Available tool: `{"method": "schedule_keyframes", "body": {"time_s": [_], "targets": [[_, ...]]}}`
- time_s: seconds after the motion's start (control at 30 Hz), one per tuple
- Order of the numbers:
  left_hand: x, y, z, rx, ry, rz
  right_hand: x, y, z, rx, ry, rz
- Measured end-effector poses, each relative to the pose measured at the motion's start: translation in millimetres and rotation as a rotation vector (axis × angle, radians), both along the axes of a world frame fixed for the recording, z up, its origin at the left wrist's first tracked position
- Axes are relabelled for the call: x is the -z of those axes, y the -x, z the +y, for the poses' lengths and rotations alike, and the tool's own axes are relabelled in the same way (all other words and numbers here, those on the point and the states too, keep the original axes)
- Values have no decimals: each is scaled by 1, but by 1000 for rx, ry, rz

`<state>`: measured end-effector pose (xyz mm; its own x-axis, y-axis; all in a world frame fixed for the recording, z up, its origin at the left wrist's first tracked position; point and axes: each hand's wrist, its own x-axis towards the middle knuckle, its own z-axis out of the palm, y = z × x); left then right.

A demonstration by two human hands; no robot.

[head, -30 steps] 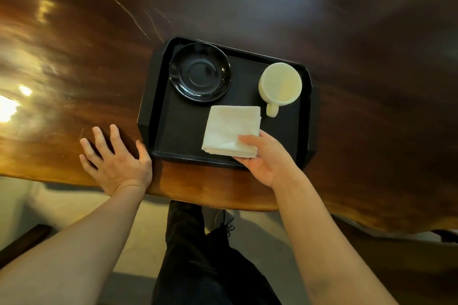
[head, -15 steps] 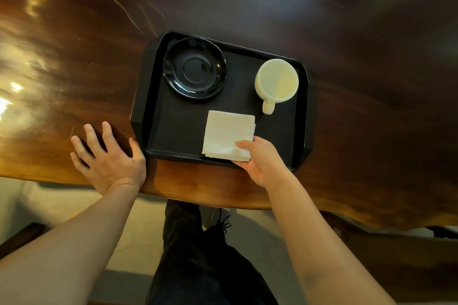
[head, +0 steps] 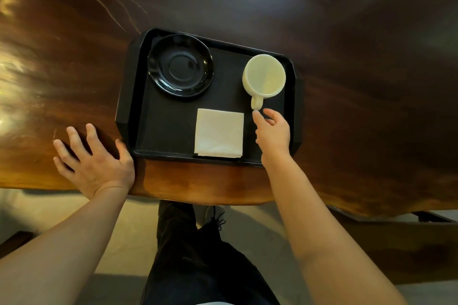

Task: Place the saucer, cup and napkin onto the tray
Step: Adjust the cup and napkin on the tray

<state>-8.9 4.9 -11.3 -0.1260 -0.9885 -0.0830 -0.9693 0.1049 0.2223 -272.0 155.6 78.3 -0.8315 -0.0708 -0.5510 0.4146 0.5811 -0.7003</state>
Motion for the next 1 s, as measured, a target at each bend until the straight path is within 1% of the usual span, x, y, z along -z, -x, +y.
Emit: {"method": "schedule_keyframes", "body": {"time_s": [0.1, 0.23, 0.47, 0.83, 1.0], "targets": [[1, 0, 0, 3, -1, 6, 6, 7, -11, 23, 27, -17], [3, -1, 0, 5, 4, 7, 11, 16, -15, 89, 119, -88], [3, -1, 1, 16, 7, 13, 19, 28, -16, 195, 175, -92], [5, -2, 1, 12, 3, 6, 16, 53, -21, 274, 202, -87], [6, -2, 1, 8, 10, 15, 13, 61, -20, 275, 192, -91]]}}
